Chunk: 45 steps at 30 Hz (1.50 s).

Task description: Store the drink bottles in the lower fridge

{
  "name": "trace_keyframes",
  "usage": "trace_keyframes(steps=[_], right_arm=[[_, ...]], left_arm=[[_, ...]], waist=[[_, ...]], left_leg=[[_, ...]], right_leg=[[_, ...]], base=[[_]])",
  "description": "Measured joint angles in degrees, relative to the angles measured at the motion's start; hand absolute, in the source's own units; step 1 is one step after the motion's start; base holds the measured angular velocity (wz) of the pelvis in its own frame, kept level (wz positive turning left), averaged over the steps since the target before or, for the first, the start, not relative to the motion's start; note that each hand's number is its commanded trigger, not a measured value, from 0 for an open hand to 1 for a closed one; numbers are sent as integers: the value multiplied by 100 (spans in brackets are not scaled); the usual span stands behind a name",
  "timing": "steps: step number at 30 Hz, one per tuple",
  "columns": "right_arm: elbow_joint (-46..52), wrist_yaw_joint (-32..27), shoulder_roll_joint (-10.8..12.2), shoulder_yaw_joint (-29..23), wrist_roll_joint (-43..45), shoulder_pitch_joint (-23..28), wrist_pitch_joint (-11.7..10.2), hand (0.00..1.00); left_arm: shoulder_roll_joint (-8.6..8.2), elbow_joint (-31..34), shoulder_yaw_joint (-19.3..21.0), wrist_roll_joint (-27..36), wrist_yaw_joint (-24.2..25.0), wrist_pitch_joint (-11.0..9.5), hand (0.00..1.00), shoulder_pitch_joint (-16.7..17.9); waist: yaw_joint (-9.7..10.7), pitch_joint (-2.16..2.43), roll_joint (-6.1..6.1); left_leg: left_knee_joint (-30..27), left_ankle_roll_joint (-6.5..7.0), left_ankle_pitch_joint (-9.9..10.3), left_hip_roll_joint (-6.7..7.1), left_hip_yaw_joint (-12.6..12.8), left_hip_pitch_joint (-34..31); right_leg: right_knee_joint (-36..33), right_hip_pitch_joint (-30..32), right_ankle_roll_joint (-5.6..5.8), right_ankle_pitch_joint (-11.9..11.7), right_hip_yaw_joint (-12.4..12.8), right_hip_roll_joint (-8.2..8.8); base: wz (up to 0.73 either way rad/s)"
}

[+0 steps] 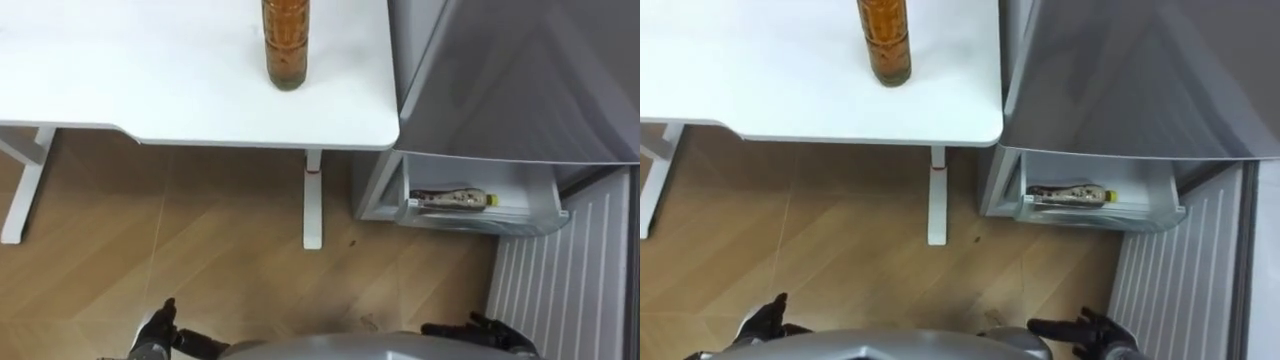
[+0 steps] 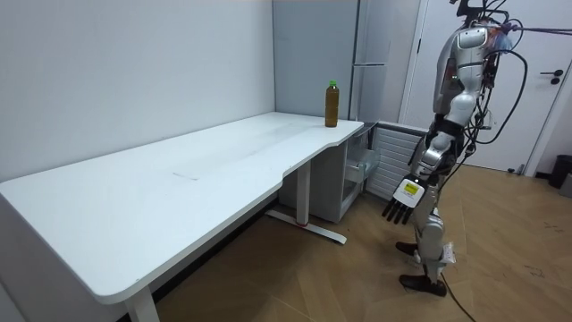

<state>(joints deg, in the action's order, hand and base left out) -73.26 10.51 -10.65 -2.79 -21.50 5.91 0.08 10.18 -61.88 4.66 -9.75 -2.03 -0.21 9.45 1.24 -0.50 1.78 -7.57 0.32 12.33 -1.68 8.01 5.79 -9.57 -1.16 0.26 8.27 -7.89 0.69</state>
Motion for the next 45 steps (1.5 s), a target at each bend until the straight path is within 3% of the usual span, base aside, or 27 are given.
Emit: trace_keyframes(steps=[6, 14, 20, 24, 26, 31, 39, 41, 44, 45], right_arm=[[-91, -260, 16, -422, -46, 201, 42, 0], [-92, -406, 19, -516, 331, 246, 84, 0], [-101, -430, 27, -504, 449, 169, 86, 0], [-93, -473, 87, -503, 751, 82, 74, 0], [-86, -525, 101, -501, 878, 40, 55, 0], [-18, -667, 160, -461, 881, 42, -54, 0], [-17, -735, 222, -467, 1004, 32, -243, 0], [-16, -732, 226, -467, 981, 35, -300, 0], [-34, -728, 234, -469, 802, 98, -333, 0], [-49, -729, 235, -469, 798, 99, -347, 0]], left_arm=[[-18, -4, 197, -5, 0, 154, 0, 9], [-19, -29, 214, 25, -14, 231, 0, -7], [-71, -33, 258, 897, -153, 245, 0, -105], [-79, 293, 560, 1540, -367, 238, 0, -265], [-166, 673, 782, 1964, -614, 128, 0, -338], [-334, 1281, 843, 2739, -1107, -115, 0, -448], [-357, 2158, 861, 2759, -1844, -615, 0, -468], [-358, 2300, 857, 2758, -1984, -656, 0, -453], [-361, 3073, 853, 2697, -2278, -686, 0, -344], [-353, 3261, 861, 2580, -2419, -806, 0, -342]], waist=[[15, 15, -104], [77, 18, -226], [17, 43, -234], [-2, 36, -214], [-10, 33, -199], [-2, 57, -156], [-6, 62, -123], [2, 60, -133], [20, 62, -113], [9, 54, -120]], left_leg=[[7, -5, 17, -12, 28, 114], [9, -7, 30, -21, 86, 202], [-3, -10, 30, -39, 149, 260], [-11, -22, 37, -56, 159, 269], [-4, -28, 41, -60, 160, 257], [-2, -29, 42, -62, 150, 233], [-7, -29, 42, -56, 146, 252], [-8, -30, 42, -57, 127, 236], [-25, -30, 41, -59, 63, 208], [-24, -30, 41, -59, 65, 236]], right_leg=[[-5, -99, -2, 4, 0, -9], [2, -157, -3, 4, 48, -22], [-18, -115, -13, -1, 140, -52], [-15, -125, -20, -2, 181, -68], [-15, -125, -23, -4, 179, -78], [-17, -94, -28, -7, 169, -84], [1, -97, -29, -8, 179, -76], [-3, -120, -29, -8, 178, -77], [-9, -118, -30, -8, 165, -74], [-12, -138, -30, -8, 180, -76]], base=[[-2], [-2], [-8], [-1], [-2], [0], [-1], [3], [9], [0]])
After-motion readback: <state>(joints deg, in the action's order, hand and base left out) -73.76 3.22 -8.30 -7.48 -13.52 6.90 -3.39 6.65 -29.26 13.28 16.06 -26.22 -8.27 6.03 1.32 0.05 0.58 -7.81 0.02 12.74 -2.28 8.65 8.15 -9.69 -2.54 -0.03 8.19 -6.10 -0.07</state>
